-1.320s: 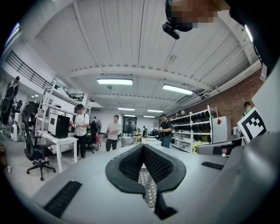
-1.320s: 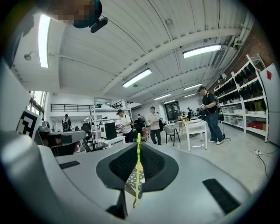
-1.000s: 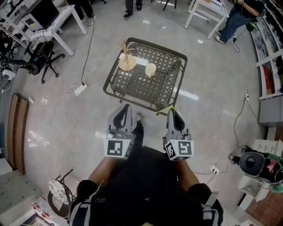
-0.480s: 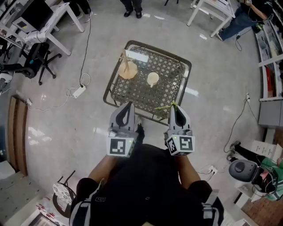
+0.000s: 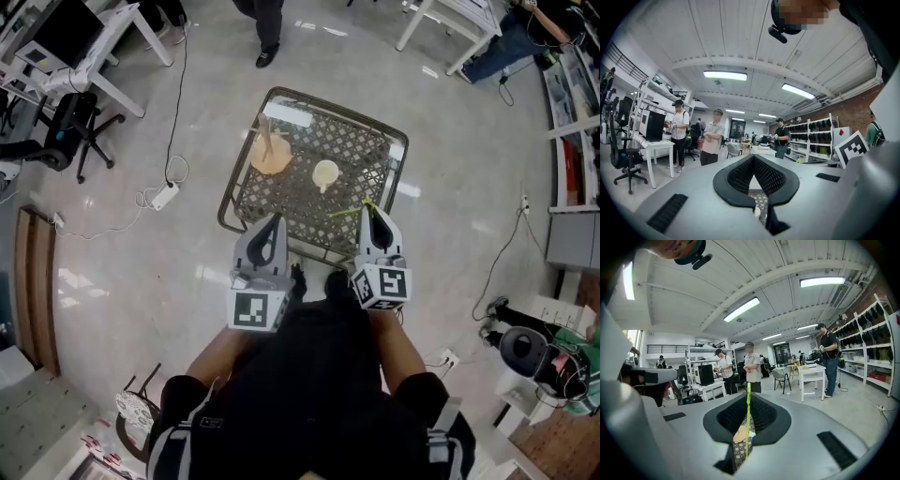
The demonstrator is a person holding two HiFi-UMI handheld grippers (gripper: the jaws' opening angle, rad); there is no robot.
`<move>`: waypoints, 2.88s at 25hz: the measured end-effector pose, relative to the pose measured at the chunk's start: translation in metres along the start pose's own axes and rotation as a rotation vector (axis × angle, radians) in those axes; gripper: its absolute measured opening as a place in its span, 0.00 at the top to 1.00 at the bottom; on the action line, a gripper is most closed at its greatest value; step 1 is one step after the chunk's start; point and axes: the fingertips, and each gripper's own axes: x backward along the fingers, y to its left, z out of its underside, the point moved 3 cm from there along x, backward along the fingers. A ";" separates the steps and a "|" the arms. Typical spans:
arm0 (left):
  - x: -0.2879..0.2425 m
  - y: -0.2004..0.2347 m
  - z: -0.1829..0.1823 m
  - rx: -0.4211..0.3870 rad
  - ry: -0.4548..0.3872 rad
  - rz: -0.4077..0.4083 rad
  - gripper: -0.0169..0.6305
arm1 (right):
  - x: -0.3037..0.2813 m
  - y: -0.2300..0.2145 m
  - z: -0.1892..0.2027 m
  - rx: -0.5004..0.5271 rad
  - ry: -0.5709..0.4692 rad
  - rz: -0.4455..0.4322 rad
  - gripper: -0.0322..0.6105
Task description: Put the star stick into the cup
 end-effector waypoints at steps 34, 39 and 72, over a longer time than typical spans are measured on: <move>-0.124 0.001 0.024 0.016 0.063 -0.126 0.95 | -0.200 -0.097 0.127 -0.121 0.212 -0.041 0.92; -0.129 0.008 0.026 0.021 0.074 -0.136 0.95 | -0.212 -0.102 0.153 -0.155 0.268 -0.020 0.92; -0.140 0.018 0.033 0.054 0.110 -0.165 0.95 | -0.239 -0.155 0.219 -0.400 0.468 0.115 0.92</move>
